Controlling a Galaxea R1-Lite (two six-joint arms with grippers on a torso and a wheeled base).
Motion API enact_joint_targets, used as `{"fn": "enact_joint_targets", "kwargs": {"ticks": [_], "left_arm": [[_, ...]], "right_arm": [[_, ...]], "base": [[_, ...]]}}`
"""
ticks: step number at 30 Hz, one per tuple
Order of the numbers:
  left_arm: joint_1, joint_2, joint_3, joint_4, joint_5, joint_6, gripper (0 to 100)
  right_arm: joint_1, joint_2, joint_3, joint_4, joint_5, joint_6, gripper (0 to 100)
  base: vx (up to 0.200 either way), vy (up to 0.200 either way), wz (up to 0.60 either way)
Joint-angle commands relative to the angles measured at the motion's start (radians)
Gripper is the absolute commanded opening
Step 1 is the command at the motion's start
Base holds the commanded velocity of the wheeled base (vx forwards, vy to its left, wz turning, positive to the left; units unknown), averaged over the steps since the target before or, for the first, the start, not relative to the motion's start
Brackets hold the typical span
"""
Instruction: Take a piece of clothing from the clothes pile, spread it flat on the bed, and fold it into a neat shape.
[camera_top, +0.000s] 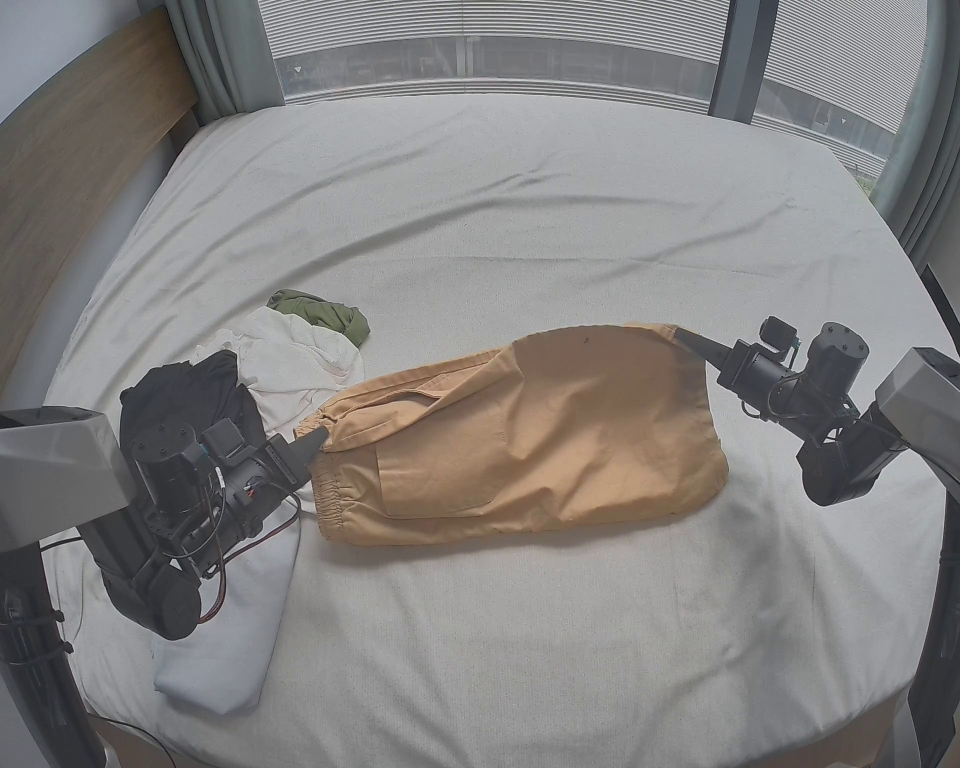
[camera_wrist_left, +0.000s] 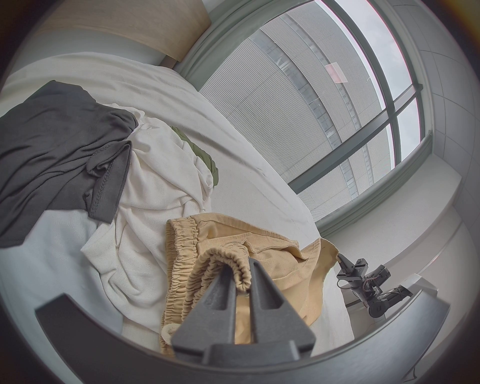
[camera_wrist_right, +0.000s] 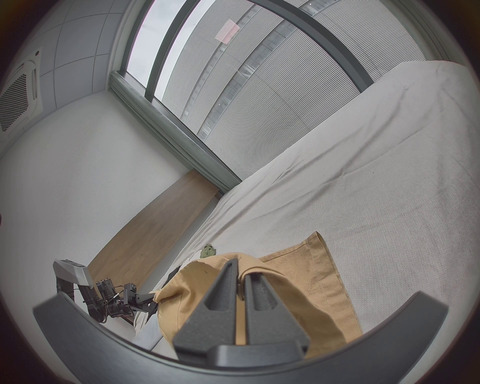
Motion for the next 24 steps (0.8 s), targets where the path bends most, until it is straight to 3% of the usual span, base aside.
{"fn": "enact_joint_targets", "kwargs": {"ticks": [1, 8, 9, 14, 15, 24], "left_arm": [[0.002, 0.004, -0.008, -0.002, 0.001, -0.007, 0], [0.003, 0.007, -0.023, -0.002, 0.021, -0.019, 0], [0.003, 0.007, -0.023, -0.001, 0.021, -0.019, 0], [0.009, 0.015, -0.034, -0.001, 0.027, -0.038, 0], [0.009, 0.02, -0.036, -0.001, 0.035, -0.038, 100], [0.009, 0.007, -0.048, -0.001, 0.075, -0.05, 100]], "right_arm": [[0.003, 0.012, -0.017, 0.01, 0.0, 0.0, 0], [0.006, 0.031, -0.038, 0.026, 0.0, 0.0, 0], [0.007, 0.035, -0.046, 0.026, 0.0, 0.0, 100], [0.01, 0.044, -0.071, 0.024, -0.004, 0.001, 100], [0.01, 0.041, -0.069, 0.023, -0.004, 0.001, 100], [-0.004, -0.046, 0.074, -0.023, -0.004, -0.002, 100]], "base": [[0.0, 0.0, 0.0], [0.0, 0.0, 0.0], [0.0, 0.0, 0.0], [0.0, 0.0, 0.0], [0.0, 0.0, 0.0], [0.0, 0.0, 0.0]]}}
